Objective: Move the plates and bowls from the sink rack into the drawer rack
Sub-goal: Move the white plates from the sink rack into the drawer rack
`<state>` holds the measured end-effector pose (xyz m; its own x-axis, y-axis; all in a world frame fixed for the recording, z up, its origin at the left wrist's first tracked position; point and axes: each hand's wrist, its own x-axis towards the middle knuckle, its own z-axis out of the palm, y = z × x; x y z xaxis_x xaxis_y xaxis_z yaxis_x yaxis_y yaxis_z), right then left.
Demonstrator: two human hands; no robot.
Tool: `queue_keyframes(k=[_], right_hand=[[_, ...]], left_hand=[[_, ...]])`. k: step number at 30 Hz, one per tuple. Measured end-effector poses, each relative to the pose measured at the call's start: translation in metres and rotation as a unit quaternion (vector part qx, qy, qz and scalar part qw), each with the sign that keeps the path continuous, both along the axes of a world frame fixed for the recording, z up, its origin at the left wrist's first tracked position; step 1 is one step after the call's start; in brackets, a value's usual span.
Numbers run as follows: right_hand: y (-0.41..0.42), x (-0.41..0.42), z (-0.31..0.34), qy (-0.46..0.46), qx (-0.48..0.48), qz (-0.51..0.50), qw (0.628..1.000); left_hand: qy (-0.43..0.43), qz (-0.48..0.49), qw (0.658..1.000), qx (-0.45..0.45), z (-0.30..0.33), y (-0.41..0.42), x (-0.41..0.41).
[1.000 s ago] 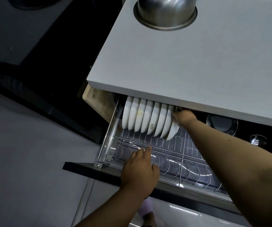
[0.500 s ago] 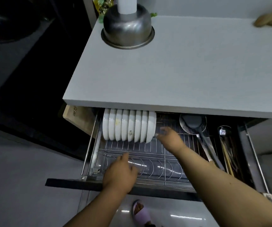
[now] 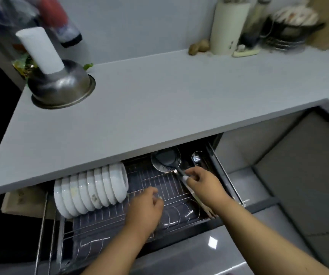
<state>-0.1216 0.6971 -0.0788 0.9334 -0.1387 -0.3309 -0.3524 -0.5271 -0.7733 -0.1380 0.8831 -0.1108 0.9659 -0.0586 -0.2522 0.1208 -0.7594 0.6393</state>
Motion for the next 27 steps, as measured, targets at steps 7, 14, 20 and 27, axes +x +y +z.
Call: queue_keyframes(k=[7, 14, 20, 27], right_hand=[[-0.144, -0.034, 0.033, -0.046, 0.002, -0.122, 0.991], [-0.278, -0.087, 0.054, -0.076, 0.006, -0.231, 0.97], [-0.375, -0.128, 0.062, -0.1, -0.018, -0.317, 0.943], [-0.45, -0.172, 0.062, -0.11, -0.003, -0.405, 0.907]], left_hand=[[-0.021, -0.11, 0.993, -0.023, 0.033, -0.14, 0.006], [-0.079, -0.204, 0.975, -0.032, 0.048, -0.286, 0.0], [-0.105, -0.282, 0.952, -0.049, 0.057, -0.397, -0.017], [-0.121, -0.367, 0.92, -0.062, 0.064, -0.482, -0.034]])
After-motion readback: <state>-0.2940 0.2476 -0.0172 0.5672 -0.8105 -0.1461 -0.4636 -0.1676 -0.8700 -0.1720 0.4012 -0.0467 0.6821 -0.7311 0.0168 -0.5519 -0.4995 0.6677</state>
